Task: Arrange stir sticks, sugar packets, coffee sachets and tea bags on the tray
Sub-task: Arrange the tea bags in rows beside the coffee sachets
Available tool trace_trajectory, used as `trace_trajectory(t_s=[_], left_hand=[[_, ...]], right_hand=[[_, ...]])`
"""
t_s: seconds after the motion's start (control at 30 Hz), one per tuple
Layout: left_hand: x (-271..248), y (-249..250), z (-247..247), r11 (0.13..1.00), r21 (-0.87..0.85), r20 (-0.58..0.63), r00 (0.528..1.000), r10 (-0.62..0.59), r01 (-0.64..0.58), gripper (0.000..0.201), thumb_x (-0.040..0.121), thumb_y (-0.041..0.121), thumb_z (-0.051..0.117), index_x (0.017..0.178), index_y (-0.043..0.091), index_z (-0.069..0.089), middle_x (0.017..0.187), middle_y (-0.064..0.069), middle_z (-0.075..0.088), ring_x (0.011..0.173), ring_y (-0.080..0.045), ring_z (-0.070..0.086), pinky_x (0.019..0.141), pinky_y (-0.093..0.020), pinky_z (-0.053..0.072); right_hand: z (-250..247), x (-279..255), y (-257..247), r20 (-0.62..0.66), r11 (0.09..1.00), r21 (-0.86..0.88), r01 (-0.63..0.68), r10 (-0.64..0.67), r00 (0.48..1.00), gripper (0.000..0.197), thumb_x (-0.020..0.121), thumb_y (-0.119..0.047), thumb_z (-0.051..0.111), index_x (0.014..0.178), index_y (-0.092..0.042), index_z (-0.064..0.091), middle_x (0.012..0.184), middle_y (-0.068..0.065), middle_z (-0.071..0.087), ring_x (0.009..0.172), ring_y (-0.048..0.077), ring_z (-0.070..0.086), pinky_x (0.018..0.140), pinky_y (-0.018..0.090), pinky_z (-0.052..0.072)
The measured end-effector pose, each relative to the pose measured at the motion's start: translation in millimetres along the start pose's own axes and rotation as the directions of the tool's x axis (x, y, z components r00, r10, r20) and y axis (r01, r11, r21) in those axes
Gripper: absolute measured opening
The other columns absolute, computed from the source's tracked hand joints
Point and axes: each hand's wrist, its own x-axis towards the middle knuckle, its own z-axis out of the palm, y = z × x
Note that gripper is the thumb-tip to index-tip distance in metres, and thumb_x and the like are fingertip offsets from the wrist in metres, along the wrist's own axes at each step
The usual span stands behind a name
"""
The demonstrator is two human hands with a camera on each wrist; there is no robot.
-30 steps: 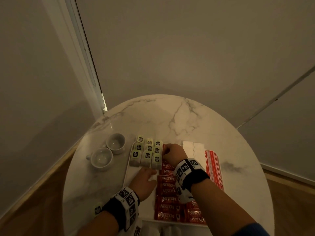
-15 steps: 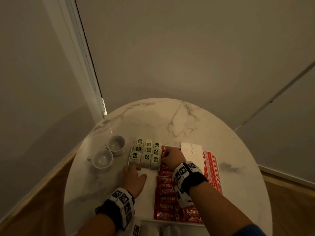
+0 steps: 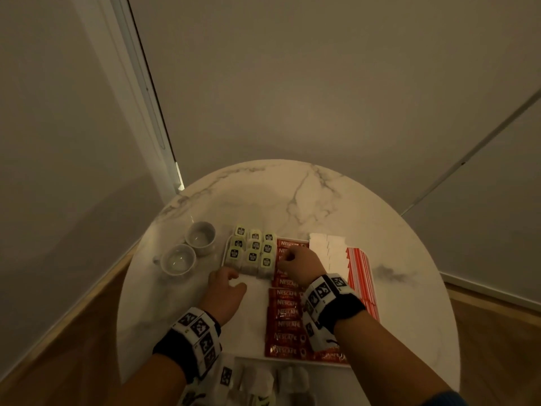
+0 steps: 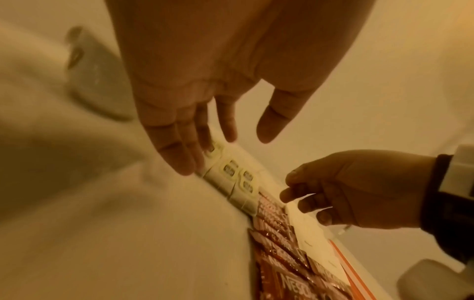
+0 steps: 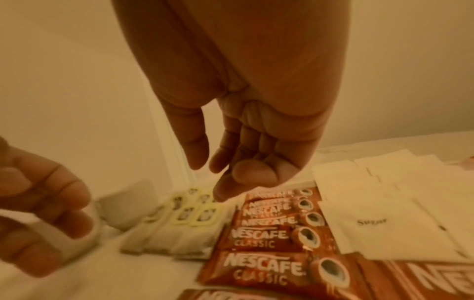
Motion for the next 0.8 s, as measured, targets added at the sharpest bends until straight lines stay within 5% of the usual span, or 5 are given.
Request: trace_trajectory(t_s=[0.17,0.3,0.53,0.8], left_hand=[[-48.7,-0.5,-13.4,0.917,0.268,0.281,0.934,0.219,-0.296,0.019,0.091,0.026,0.056,0.109,0.021,0.057,0.105,0.005,0.056,0.091,-0.01,0.055,0.081,-0.021,0.045],[-84.5,-21.6,2.7,0.723,0.531,0.466,0.865,0.187,-0.443,0.026,0.089,0.034,0.054,0.113,0.023,0.056,0.109,0.003,0.053,0.101,-0.015,0.054,0.087,-0.028,0.044],[-124.9,-35.3,33.5,0.332,0.677,0.619,0.753,0.225,-0.656,0.031,0.089,0.017,0.049,0.12,0.014,0.051,0.125,-0.007,0.048,0.115,-0.028,0.045,0.086,-0.04,0.04],[-124.5,-37.9,59.9,0.216,0.752,0.589,0.782,0.204,-0.622,0.035,0.095,0.012,0.047,0.129,0.008,0.046,0.134,-0.014,0.044,0.122,-0.033,0.039,0.097,-0.043,0.037]], right_hand=[[17.0,-68.2,13.7,0.165,0.986,0.008,0.166,-0.165,0.972,0.008,0.089,-0.026,0.063,0.096,-0.022,0.063,0.096,-0.009,0.064,0.088,0.006,0.059,0.075,0.016,0.044],[44.2,-120.8,32.4,0.357,0.94,-0.126,0.316,-0.254,0.899,0.014,0.089,-0.021,0.062,0.102,-0.021,0.066,0.107,-0.006,0.065,0.098,0.009,0.059,0.09,0.024,0.048],[63.6,-172.2,69.6,0.256,0.857,-0.367,0.361,-0.28,0.925,0.025,0.092,-0.023,0.053,0.115,-0.018,0.059,0.123,0.0,0.056,0.114,0.018,0.05,0.094,0.028,0.04],[84.3,-177.8,96.2,0.179,0.804,-0.541,0.248,-0.178,0.968,0.036,0.091,-0.033,0.054,0.123,-0.018,0.055,0.131,0.003,0.049,0.117,0.025,0.049,0.091,0.038,0.048]])
